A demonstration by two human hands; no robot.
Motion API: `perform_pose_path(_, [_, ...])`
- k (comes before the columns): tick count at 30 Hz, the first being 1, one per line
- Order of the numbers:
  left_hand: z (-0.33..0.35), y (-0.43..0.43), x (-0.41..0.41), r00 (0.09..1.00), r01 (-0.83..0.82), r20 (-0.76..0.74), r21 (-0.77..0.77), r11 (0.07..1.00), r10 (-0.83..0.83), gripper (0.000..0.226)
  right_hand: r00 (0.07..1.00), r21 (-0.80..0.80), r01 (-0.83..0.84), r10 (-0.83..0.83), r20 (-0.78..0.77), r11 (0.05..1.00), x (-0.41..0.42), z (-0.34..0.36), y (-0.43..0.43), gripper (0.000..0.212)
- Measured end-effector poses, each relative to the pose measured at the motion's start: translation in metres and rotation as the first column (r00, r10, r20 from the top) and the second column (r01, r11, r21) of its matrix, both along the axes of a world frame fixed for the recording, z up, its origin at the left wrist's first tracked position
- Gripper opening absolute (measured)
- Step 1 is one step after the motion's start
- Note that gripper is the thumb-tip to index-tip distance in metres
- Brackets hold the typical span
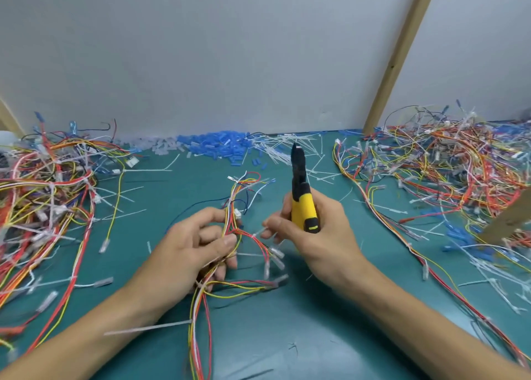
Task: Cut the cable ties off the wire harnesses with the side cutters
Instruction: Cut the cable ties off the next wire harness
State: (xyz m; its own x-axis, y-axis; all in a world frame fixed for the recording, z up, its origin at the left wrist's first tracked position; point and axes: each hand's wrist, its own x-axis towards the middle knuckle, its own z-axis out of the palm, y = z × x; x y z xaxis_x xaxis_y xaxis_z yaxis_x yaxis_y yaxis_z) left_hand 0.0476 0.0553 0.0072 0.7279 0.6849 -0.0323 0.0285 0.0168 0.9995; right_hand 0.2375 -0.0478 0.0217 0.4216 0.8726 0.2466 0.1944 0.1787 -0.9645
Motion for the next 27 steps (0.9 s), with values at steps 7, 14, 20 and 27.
perform_pose_path(7, [0.005,-0.012,0.000,0.997,0.002,0.077,0.125,0.992,-0.011,0.021,0.978,0.107,0.094,-0.072,-0.196,0.990,0.004,0.009,-0.002,0.027])
perform_pose_path(14, [0.006,-0.014,0.001,0.968,-0.251,0.115,0.449,0.857,0.223,0.023,0.991,0.044,-0.034,0.040,-0.124,0.998,0.005,0.014,-0.007,0.022])
perform_pose_path(20, [0.010,-0.016,0.000,0.937,-0.349,0.173,0.444,0.825,0.303,0.029,0.990,-0.032,-0.139,0.139,-0.012,0.990,0.004,0.010,-0.009,0.013])
perform_pose_path(27, [0.010,-0.007,-0.003,0.967,-0.148,0.241,0.262,0.954,0.084,0.019,0.985,-0.020,-0.165,0.164,-0.044,0.986,0.007,0.006,-0.008,0.011])
